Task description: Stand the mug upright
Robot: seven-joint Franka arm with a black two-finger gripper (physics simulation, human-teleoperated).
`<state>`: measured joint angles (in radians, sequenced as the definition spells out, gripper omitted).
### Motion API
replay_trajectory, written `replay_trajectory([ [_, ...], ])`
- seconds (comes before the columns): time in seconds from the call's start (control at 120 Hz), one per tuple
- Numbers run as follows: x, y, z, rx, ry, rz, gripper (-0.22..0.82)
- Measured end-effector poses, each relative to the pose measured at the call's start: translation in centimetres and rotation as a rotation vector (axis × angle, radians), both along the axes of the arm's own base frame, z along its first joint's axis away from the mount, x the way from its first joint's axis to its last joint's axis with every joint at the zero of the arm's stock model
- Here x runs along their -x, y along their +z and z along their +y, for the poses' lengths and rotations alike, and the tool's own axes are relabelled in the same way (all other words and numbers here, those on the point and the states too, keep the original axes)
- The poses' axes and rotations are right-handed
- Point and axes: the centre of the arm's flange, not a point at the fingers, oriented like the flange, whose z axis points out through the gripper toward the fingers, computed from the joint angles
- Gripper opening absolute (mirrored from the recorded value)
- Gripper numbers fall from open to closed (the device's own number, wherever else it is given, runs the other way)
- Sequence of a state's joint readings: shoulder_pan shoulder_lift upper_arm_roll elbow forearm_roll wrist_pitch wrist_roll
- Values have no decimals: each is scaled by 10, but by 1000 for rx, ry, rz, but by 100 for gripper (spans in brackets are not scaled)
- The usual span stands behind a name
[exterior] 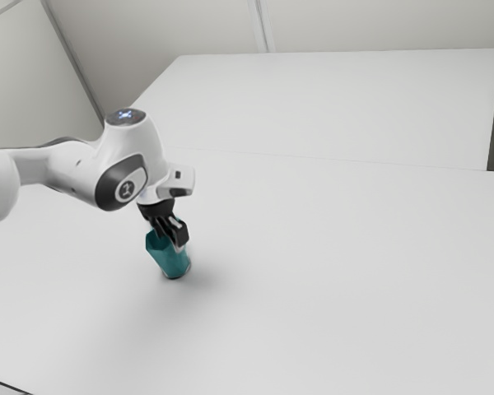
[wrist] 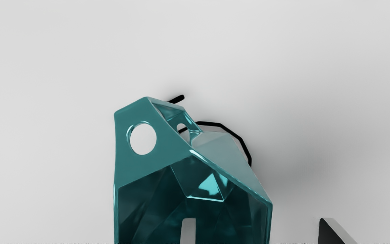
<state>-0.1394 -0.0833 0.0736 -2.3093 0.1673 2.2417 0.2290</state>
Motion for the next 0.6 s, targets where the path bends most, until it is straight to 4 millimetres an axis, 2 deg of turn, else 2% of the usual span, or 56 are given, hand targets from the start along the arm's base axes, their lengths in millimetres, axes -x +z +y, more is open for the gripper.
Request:
replay_trajectory([
  [0.133, -5, 30, -2, 3, 1, -46, 38],
  [0.208, -20, 61, -3, 9, 12, -88, 43],
  [0.425, -99, 158, 11, 58, 128, -152, 54],
  [0.517, -115, 176, 20, 78, 182, -123, 56],
  [0.6, -118, 184, 27, 91, 222, -82, 58],
])
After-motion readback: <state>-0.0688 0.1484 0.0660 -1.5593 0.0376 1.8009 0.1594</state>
